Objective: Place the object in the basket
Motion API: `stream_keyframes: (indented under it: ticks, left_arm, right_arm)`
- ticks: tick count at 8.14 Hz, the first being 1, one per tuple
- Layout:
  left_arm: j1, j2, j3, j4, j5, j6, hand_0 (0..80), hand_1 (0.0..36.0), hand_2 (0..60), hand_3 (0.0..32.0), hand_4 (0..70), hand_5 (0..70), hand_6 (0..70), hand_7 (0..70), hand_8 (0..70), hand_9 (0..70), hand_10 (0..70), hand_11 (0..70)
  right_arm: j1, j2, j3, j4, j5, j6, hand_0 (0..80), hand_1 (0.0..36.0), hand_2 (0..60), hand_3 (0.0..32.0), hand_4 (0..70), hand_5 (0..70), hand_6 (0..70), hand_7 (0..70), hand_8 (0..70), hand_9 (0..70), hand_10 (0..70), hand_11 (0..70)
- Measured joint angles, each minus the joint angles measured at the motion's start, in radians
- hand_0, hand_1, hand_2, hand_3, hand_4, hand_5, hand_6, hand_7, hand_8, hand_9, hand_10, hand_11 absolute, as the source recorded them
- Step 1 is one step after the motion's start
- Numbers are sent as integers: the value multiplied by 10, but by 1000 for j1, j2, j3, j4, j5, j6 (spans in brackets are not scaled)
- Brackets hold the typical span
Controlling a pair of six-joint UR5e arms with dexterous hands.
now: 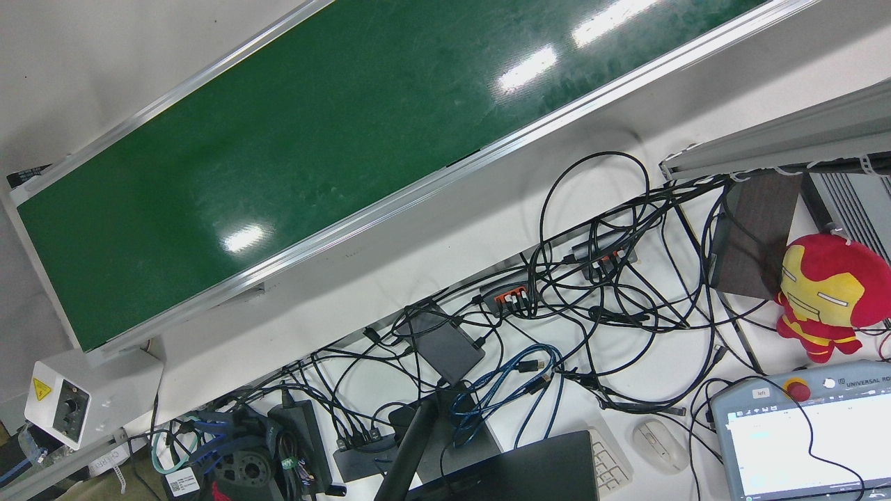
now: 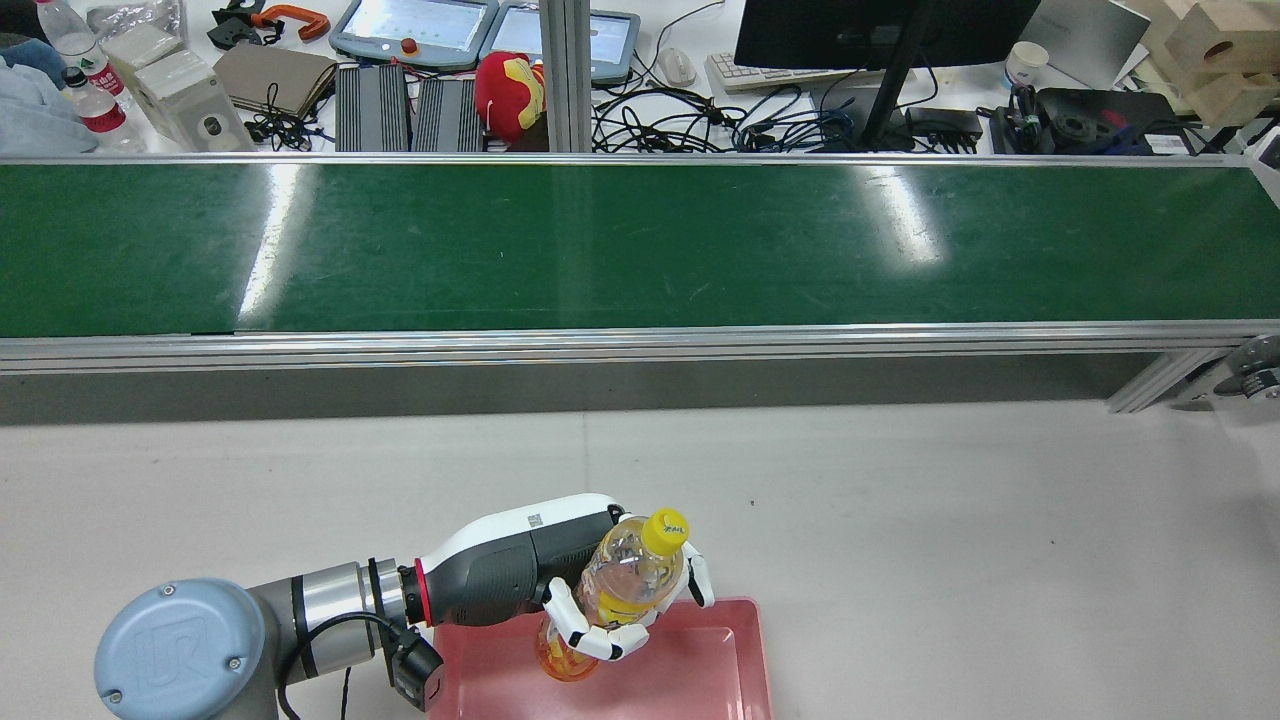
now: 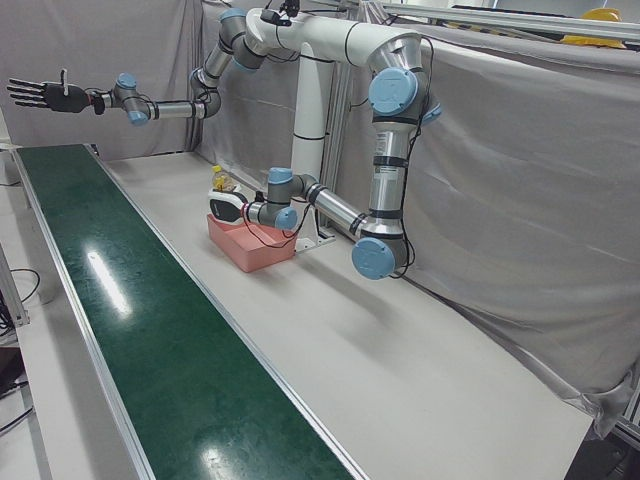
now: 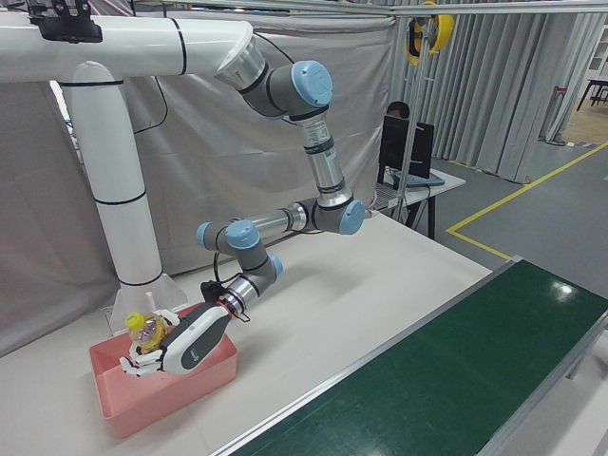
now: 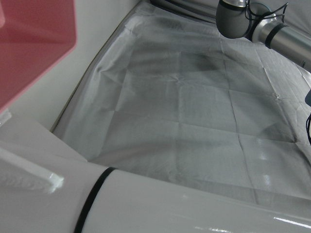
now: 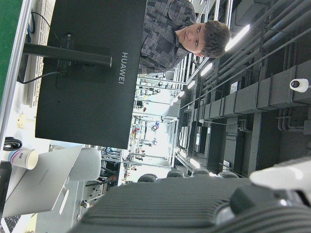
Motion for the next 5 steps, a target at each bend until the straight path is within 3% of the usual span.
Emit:
stream_keyframes:
  ticks: [1,3,5]
  left_arm:
    - [0,46,-9,-23,0,1,555,125,0,0,28,225,2,38,127,162,206,318]
    - [-9,132,-57,-45,2,2,552,113,0,0,0,95,0,7,66,77,99,163]
    - [-19,167,-92,-50,4,2,537,98,0,18,0,46,0,0,42,44,59,105]
  right_arm:
    - [0,0,-1,0,0,0,0,0,0,0,0,0,0,0,0,0,0,0]
    - [0,0,-1,0,0,0,0,0,0,0,0,0,0,0,0,0,0,0]
    - [0,0,-2,0,0,0,0,0,0,0,0,0,0,0,0,0,0,0]
